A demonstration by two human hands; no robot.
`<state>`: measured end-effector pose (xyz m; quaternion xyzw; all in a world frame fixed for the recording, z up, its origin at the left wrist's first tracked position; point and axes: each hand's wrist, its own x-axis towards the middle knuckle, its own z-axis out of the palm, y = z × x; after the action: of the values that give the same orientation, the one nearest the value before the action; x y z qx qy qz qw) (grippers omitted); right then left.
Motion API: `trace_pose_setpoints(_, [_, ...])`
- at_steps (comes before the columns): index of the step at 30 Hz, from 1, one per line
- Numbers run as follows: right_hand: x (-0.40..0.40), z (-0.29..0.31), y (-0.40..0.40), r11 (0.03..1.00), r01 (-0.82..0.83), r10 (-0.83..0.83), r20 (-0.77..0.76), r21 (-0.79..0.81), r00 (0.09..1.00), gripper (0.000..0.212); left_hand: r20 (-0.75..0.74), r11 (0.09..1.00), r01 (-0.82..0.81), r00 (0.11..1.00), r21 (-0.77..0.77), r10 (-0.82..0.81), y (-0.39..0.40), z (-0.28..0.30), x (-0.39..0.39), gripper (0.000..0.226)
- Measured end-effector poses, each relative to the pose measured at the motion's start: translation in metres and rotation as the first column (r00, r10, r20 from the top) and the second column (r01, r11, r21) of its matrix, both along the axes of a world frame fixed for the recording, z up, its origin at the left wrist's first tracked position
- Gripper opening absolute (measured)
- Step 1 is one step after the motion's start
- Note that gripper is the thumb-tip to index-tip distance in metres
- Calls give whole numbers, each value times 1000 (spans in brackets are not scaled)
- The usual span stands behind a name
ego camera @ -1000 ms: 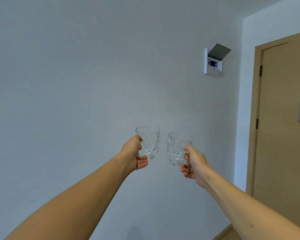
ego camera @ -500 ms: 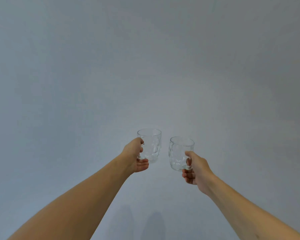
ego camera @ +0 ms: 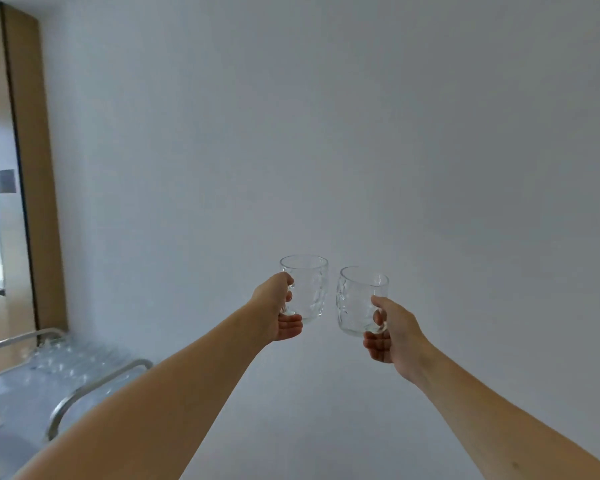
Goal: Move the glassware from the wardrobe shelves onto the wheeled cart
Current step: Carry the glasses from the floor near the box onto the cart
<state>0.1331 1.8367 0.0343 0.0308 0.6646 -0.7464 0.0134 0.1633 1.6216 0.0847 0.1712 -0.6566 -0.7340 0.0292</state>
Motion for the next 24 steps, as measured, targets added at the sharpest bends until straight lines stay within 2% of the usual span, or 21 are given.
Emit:
trace_pose_setpoints(9, [-21, -22, -192, 960, -280, 279, 83, -1, 957, 41, 94, 956, -293, 952, -1, 291, -179, -28, 37, 26])
trace_pose_setpoints(19, [-48, -50, -375, 830, -557, 551, 120, 23, 826, 42, 143, 802, -598, 793, 0, 592, -331, -62, 68, 29])
trace_pose_setpoints(24, [-64, -55, -470, 748, -663, 657, 140, 0, 741, 41, 181, 724, -690, 711, -6, 679, -405, -75, 72, 31])
